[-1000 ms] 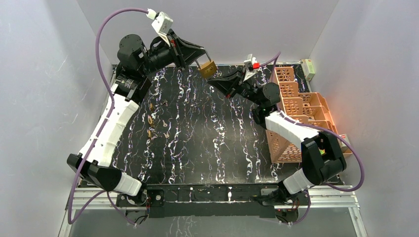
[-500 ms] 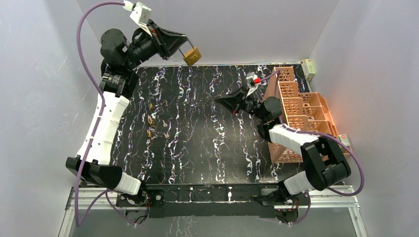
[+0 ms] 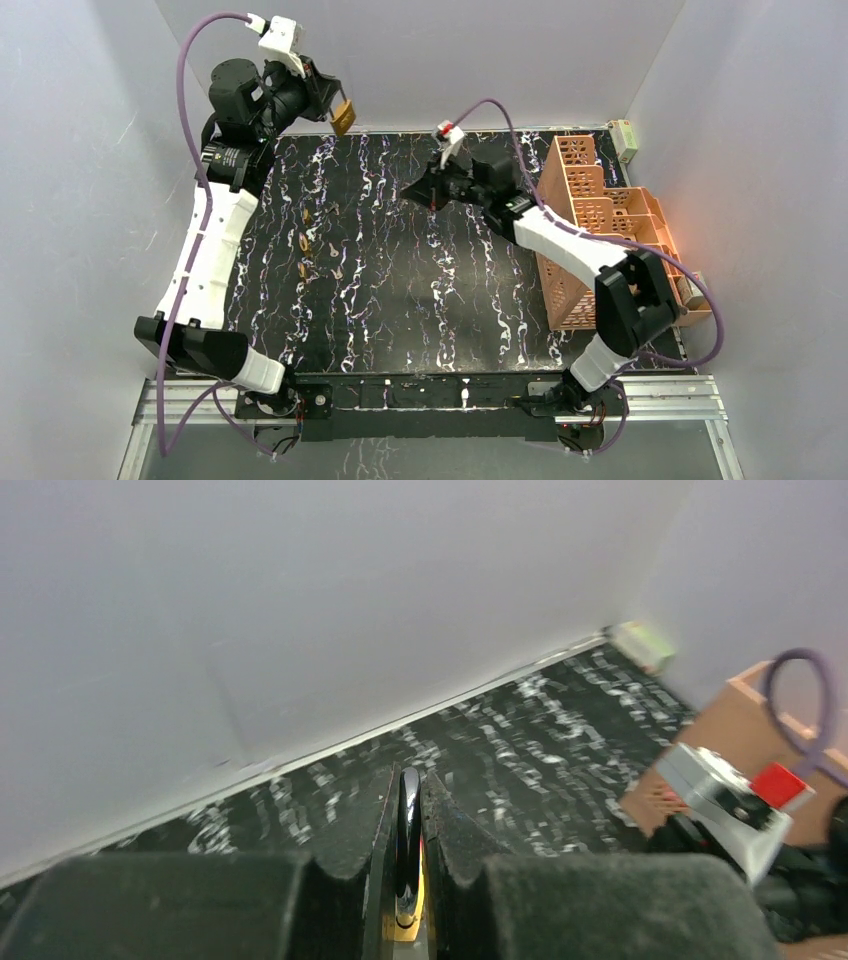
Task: Lock with the key
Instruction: Place the key at the center of the board.
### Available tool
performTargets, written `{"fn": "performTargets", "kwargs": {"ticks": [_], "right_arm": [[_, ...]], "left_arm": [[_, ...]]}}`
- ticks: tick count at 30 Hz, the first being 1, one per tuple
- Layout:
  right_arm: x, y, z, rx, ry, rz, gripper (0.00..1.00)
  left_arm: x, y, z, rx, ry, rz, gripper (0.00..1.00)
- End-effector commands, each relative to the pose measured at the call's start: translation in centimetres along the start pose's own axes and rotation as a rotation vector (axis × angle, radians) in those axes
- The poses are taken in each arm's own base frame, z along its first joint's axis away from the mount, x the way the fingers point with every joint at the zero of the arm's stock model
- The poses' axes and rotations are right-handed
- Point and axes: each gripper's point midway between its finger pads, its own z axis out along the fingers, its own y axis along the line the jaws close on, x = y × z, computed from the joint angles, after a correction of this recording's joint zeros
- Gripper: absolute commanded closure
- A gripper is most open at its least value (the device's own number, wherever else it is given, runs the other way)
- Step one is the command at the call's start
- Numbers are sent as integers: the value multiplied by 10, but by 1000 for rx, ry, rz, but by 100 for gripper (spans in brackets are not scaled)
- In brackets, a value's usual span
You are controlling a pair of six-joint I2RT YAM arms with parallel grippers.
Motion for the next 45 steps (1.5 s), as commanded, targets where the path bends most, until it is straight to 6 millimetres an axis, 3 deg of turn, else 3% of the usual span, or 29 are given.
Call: {"fn": "performTargets", "kwargs": {"ticks": [1,5,8,14,15,16,18,24,33,45], "right_arm": [[18,-13,24,131,135,-60,100],[8,-20,54,170,142,-76,100],[-12,-24,81,178,110,-93,100],[-13,-47,133,180,128,-87,100],[-3,-56,145,182,148,-80,100],[-4,-61,154,181,145,-83,100],[-1,-70,171,172,144,-86,100],[7,-84,212,95,21,-120,100],[18,-106,256,17,-180,-109,100],[44,-135,270,60,-298,-18,100]], "left_arm": [[-5,50,-3,-211,-5,128,100],[24,79,6,-284,50,138,100],[50,103,13,-315,88,114,100],[91,154,11,-359,113,42,100],[95,159,14,-360,108,44,100],[97,177,7,-395,100,45,100],[106,194,4,-423,96,44,100],[144,229,6,-448,104,-18,100],[201,249,21,-389,95,-96,100],[251,252,31,-354,129,-142,100]]}}
